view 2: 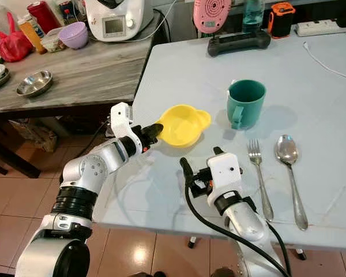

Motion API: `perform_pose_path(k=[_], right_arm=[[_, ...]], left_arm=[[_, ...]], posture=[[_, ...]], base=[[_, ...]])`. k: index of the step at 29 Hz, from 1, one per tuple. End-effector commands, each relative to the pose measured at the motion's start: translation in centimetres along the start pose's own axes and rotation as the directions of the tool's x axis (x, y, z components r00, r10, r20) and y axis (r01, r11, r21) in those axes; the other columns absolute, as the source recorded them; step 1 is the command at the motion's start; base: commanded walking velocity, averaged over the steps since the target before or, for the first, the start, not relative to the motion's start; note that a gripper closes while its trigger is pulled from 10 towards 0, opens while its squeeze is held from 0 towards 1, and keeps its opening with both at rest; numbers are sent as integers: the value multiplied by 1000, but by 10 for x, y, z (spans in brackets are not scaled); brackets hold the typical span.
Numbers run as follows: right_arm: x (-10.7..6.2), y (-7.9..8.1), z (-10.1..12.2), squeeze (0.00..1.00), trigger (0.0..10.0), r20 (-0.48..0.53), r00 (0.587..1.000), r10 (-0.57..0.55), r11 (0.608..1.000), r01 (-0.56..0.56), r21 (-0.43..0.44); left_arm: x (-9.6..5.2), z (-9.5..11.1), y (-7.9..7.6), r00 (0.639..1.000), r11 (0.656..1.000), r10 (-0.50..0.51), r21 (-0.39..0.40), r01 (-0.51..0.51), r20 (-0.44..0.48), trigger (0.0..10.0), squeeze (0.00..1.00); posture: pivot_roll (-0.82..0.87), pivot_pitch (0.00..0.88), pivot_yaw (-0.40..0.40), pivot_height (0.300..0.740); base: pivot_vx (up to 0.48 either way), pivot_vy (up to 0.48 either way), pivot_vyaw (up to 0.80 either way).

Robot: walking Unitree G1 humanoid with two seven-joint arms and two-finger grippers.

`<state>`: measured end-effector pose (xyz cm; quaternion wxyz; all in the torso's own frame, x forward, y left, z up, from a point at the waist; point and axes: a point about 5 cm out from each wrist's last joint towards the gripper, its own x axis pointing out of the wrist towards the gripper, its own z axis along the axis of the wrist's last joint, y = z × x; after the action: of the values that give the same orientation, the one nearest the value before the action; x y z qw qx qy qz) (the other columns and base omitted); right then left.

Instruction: Setting the table

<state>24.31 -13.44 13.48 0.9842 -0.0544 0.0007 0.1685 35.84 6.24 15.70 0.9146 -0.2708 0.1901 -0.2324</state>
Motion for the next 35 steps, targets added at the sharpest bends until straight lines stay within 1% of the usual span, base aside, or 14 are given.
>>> perform_pose_path(k=[1,9,13,16,19,21,23,24,27,31,32,33,34,35], right_arm=[[3,8,1,0,10000,11,999,38,999,-38,13],[3,10,4,0,10000,36,997,62,998,-63,25],[9,9,12,0,10000,57,995,86,996,-87,24],[12,8,14,0,10000,64,994,93,995,-95,23],[17,10,15,0,10000,66,991,117,993,-118,16],[20,11,15,0,10000,67,990,127,992,-128,12],[24,11,15,0,10000,68,987,143,990,-144,10],[24,11,15,0,10000,68,987,143,990,-144,10],[29,13,15,0,10000,69,985,160,987,-161,5],[34,15,17,0,10000,74,982,176,984,-177,1],[36,15,17,0,10000,75,981,181,983,-181,2],[36,15,17,0,10000,75,981,181,983,-181,2],[38,16,17,0,10000,76,979,187,982,-188,1],[39,16,16,0,10000,77,979,189,982,-190,1]], left_arm=[[-4,3,6,1000,1000,28,4,-28,13,0,0],[-6,4,10,998,999,52,9,-52,23,0,0],[-10,9,21,990,993,118,1,-118,74,0,0],[-14,13,27,981,988,153,19,-156,120,0,0],[-25,19,39,957,971,212,65,-229,199,0,0],[-31,19,44,946,966,227,68,-248,230,0,0],[-40,14,51,937,958,254,70,-277,241,0,0],[-40,14,51,937,958,254,70,-277,241,0,0],[-52,0,59,931,949,285,69,-308,228,0,0],[-65,-8,64,914,938,320,51,-342,250,0,0],[-71,-7,65,904,933,329,52,-356,274,0,0],[-71,-7,65,904,933,329,52,-356,274,0,0],[-77,-5,65,891,931,331,50,-363,311,0,0],[-80,-4,65,886,929,331,52,-366,325,0,0]], posture=[[-276,98,205,740],[-269,98,199,740],[-253,96,186,740],[-236,92,170,740],[-213,86,152,740],[-201,81,143,740],[-186,78,132,740],[-186,78,132,740],[-166,72,116,740],[-141,64,101,740],[-128,62,93,740],[-128,62,93,740],[-118,58,88,740],[-113,57,85,740]], base=[[0,0,0],[0,0,0],[0,0,0],[0,0,0],[0,0,0],[0,0,0],[0,0,0],[0,0,0],[0,0,0],[0,0,0],[0,0,0],[0,0,0],[0,0,0],[0,0,0]])
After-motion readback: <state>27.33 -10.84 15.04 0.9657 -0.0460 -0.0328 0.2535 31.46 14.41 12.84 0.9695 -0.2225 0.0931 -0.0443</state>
